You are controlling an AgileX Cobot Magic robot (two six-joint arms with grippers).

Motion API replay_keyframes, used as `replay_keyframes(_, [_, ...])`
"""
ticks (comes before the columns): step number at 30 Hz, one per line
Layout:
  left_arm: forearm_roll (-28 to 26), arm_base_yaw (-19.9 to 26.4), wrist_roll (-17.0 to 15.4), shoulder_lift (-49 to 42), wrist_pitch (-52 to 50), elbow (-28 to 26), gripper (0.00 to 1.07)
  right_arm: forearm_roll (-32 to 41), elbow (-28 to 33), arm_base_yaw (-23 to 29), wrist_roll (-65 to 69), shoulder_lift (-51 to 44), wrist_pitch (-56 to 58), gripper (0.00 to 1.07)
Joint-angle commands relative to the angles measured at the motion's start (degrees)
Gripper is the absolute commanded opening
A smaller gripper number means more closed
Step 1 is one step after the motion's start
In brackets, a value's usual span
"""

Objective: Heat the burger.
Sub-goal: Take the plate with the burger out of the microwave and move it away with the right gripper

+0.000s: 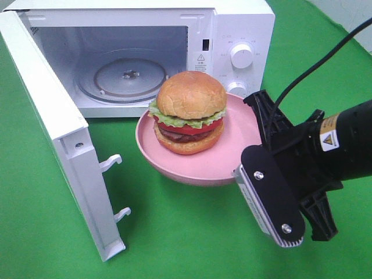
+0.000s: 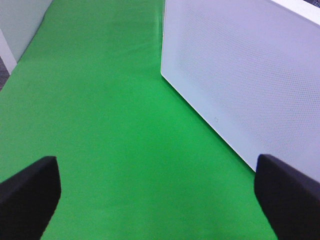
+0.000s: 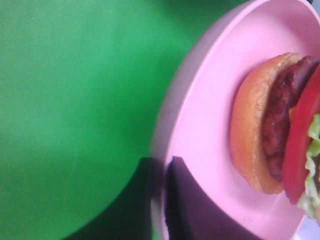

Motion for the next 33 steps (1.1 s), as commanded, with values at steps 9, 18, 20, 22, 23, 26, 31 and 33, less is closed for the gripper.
replay_keyframes(9, [-0.1,0.3,-0.1,-0.3,-0.2,0.2,0.98,-11.9,6.4,-0.2,13.9,-10.8,0.3,0.0])
replay_keyframes(18, [-0.1,0.3,-0.1,-0.3,-0.2,0.2,0.98,-19.7,9.8,-0.2,26.5,-18.5,7.3,0.0])
replay_keyframes(20, [-0.1,0.3,-0.1,-0.3,-0.2,0.2,0.98,-21.6,10.4,-0.2,30.2,-19.7,8.6,0.0])
replay_keyframes(22, [-0.1,0.3,-0.1,-0.3,-0.2,0.2,0.98,-23.4,10.9,-0.2,33.7,-20.7,9.9,0.0])
replay_keyframes(23, [-0.1,0.3,-0.1,-0.3,-0.2,0.2,0.98,-23.4,10.9,-0.2,33.7,-20.7,9.9,0.0])
replay_keyframes(26, [-0.1,0.3,-0.1,-0.3,-0.2,0.2,0.98,-26.8,11.0,-0.2,39.5,-21.1,13.0,0.0])
replay_keyframes(31, [-0.1,0.3,-0.1,-0.3,-0.2,0.2,0.98,-35.5,11.0,-0.2,51.7,-21.1,17.8,0.0])
replay_keyframes(33, [-0.1,0.3,-0.1,-0.3,-0.2,0.2,0.98,-38.0,11.0,-0.2,55.7,-21.1,19.6,0.0])
